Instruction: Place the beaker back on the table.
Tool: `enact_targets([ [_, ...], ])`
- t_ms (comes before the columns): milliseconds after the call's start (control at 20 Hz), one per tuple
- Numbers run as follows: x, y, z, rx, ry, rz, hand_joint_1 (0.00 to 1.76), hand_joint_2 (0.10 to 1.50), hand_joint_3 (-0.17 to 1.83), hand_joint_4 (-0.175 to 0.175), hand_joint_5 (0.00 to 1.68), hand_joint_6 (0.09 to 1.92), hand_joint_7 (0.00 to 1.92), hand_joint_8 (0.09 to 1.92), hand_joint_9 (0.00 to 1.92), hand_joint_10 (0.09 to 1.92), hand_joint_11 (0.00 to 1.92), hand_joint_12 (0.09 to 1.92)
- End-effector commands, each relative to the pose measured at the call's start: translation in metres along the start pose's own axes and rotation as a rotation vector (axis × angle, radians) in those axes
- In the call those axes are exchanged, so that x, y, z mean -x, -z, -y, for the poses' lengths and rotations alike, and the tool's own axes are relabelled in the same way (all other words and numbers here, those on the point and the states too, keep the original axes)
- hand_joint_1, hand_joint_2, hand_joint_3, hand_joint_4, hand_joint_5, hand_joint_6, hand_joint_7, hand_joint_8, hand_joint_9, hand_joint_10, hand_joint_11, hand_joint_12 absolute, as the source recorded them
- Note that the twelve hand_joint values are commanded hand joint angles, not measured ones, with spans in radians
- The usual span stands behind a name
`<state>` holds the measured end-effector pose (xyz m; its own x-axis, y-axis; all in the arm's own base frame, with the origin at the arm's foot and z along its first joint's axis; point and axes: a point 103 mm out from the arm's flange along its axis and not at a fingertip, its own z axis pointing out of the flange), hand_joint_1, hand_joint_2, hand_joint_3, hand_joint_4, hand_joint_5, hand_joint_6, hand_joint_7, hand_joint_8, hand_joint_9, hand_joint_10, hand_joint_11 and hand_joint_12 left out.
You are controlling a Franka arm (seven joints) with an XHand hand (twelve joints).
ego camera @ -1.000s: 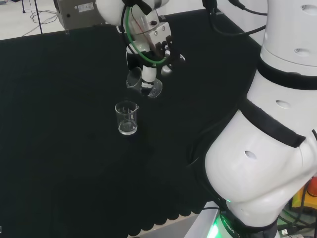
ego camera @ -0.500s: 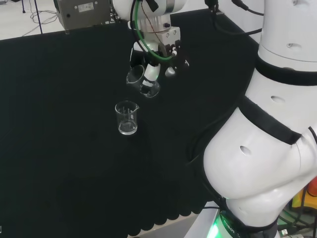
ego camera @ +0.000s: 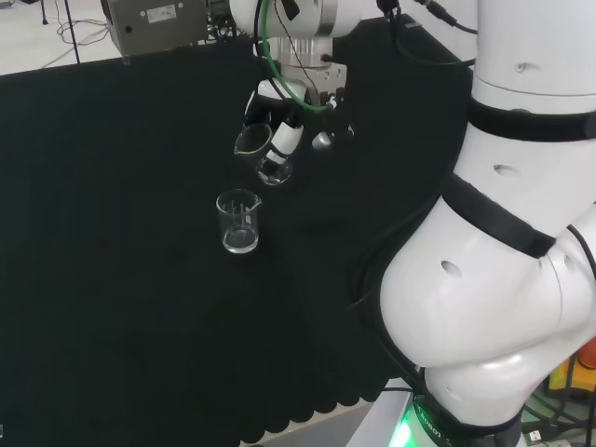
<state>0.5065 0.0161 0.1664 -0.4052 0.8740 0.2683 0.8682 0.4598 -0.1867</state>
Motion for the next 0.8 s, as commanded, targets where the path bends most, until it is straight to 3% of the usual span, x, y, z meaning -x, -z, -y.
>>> enact_targets([
  [50, 0.023, -0.012, -0.019, 0.058, 0.017, -0.061, 1.28, 0.62, 0.95, -0.175, 1.03, 1.19, 1.09, 1.18, 1.46, 0.98, 1.14, 0.86],
  [800, 0.060, -0.039, -0.043, 0.097, 0.007, -0.177, 1.28, 0.67, 0.85, -0.175, 1.02, 1.16, 1.08, 1.14, 1.44, 0.96, 1.14, 0.84],
])
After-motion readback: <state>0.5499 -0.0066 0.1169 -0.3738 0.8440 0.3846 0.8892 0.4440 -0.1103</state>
